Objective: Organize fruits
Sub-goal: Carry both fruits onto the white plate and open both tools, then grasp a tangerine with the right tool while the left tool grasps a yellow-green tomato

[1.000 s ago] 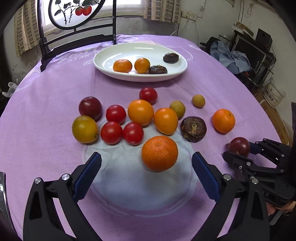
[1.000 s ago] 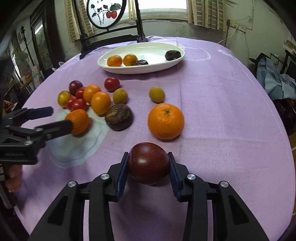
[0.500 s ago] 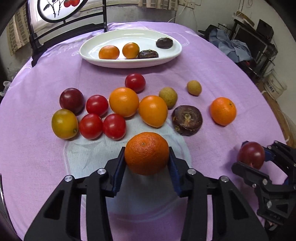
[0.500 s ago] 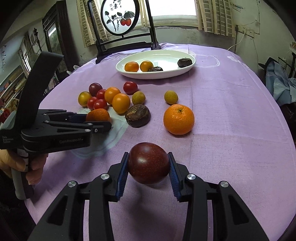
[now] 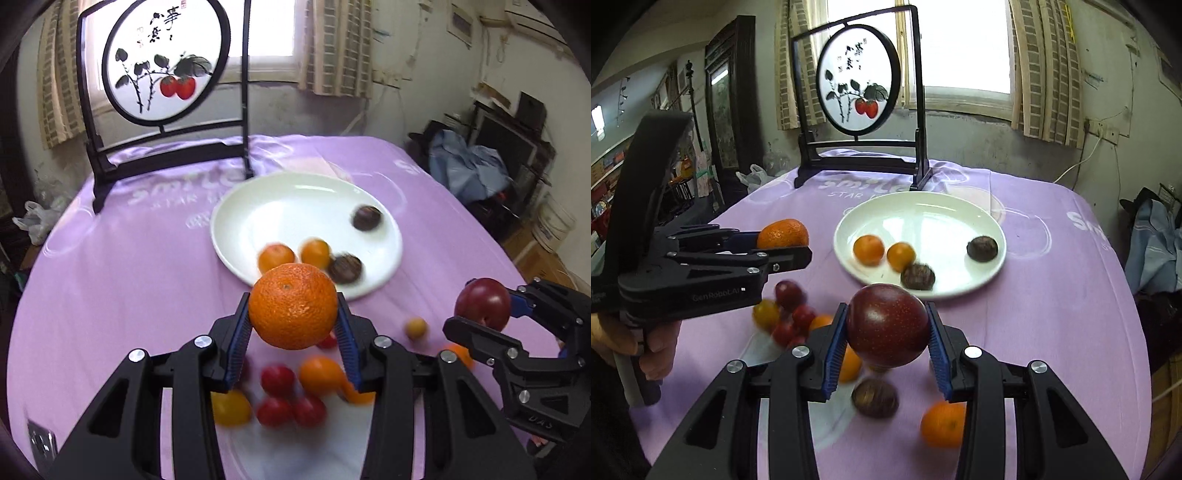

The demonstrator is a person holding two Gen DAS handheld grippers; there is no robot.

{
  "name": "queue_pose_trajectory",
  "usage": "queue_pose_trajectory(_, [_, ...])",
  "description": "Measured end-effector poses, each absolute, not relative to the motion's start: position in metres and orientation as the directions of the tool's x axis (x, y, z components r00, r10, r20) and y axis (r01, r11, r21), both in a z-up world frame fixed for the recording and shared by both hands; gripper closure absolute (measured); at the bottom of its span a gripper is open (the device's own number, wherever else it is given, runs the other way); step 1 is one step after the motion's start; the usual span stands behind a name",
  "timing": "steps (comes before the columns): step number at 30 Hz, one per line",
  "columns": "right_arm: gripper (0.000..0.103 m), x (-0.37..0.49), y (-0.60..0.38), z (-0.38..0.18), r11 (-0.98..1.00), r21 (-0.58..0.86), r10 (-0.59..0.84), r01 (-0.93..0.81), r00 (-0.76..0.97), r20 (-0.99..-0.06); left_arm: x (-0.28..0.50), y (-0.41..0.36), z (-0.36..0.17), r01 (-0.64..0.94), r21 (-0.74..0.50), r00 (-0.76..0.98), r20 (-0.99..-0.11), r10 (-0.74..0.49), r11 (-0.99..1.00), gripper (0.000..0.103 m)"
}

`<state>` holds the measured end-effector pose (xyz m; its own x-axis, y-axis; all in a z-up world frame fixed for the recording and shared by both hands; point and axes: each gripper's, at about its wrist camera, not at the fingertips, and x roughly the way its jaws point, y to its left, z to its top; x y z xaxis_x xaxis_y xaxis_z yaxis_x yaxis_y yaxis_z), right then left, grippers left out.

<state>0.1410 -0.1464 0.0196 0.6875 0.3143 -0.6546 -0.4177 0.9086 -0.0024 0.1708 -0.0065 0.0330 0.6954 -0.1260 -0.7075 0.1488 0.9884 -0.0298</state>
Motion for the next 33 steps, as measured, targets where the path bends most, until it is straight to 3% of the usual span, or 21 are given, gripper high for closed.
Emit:
queue_pose_trajectory(8, [0.062,0.234,-0.130,-0.019,0.929,-0.014,0.227,-0.369,0.599,-0.768,0.246,-0.001,-0.002,0.072,0.004,0.649,-0.759,-0.044,0.997,0.061])
queue_pose_trajectory(16, [0.060,0.271,-0.131,-0.043,0.946,0.017,0.208,-0.324,0.565,-0.798,0.287,-0.006,-0.019,0.042,0.001,0.629,-0.777,-0.025,0.999,0.060])
queue_pose_trajectory(18, [0.039,0.274,-0.135,-0.043,0.950,0.044,0.221,-0.310,0.563,-0.796,0.292,-0.009,-0.021,0.049,-0.010,0.617,-0.786,-0.038,0.999,0.059])
queue_pose_trajectory(20, [0.038,0.271,-0.138,-0.040,0.952,0.046,0.219,-0.303,0.570,-0.792,0.288,-0.010,-0.019,0.057,-0.014,0.634,-0.772,-0.047,0.998,0.054])
queue_pose_trajectory(24, [0.038,0.254,-0.146,-0.034,0.951,0.049,0.228,-0.306,0.581,-0.782,0.269,-0.013,-0.008,0.086,0.031,0.667,-0.744,-0.034,0.996,0.051])
queue_pose_trajectory(28, [0.038,0.233,-0.157,-0.024,0.949,0.088,0.261,-0.303,0.599,-0.757,0.236,-0.006,0.009,0.069,0.008,0.722,-0.691,-0.044,0.998,0.030])
queue_pose_trajectory(33, [0.037,0.204,-0.169,-0.015,0.946,0.109,0.281,-0.304,0.609,-0.742,0.192,-0.007,0.015,0.112,0.000,0.731,-0.677,-0.083,0.994,0.023])
